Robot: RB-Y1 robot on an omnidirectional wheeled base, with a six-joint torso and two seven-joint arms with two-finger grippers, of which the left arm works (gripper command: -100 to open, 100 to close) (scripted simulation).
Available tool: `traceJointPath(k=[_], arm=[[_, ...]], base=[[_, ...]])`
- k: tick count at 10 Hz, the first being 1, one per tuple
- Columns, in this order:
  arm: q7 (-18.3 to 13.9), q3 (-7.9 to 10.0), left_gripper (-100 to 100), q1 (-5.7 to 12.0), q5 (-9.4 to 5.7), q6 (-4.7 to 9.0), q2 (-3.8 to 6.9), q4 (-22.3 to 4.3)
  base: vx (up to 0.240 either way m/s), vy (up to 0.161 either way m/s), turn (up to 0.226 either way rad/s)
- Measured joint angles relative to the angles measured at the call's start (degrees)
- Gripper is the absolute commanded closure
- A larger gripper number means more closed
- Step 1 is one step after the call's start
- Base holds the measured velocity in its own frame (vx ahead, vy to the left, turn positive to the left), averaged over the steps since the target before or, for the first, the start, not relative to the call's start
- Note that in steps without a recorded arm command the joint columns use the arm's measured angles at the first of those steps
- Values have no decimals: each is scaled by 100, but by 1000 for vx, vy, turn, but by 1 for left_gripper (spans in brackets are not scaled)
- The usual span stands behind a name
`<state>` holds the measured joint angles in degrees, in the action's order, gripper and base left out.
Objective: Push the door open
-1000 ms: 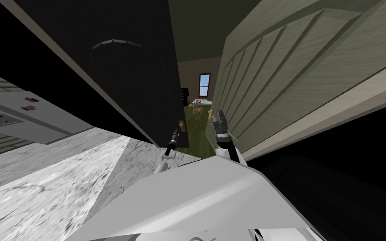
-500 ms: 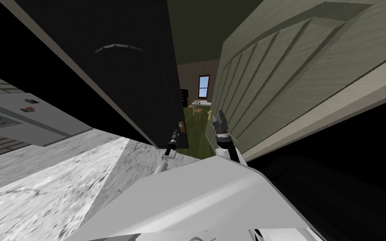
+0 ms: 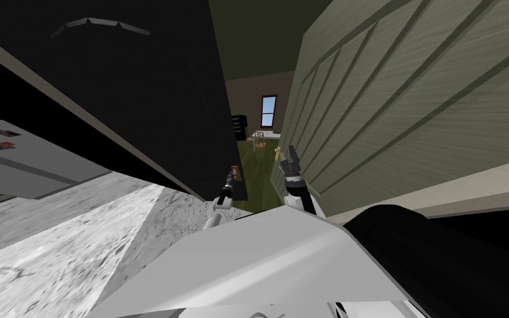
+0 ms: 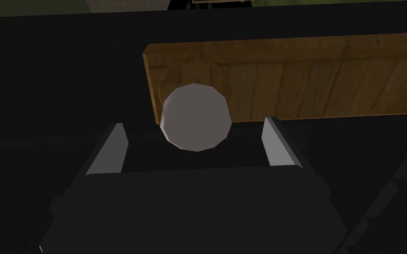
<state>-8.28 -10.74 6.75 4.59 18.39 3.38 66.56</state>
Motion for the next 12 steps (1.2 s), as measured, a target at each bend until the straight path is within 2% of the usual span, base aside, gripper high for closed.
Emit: traceJointPath(k=[1,2,7,8,12], arm=[[8,17,-100,10,-2,14,-20,-21],[10,19,100,14,-2,18,-23,-22],[13,14,100,2,1,5,-18,-32],[12,14,100,-1,1,3,-18,-34],[328,-162,100,3,-313,-18,50,-98]], base=[[94,-27,1],[-16,3,3],[-17,6,-2],[108,-11,140],[188,-30,190]])
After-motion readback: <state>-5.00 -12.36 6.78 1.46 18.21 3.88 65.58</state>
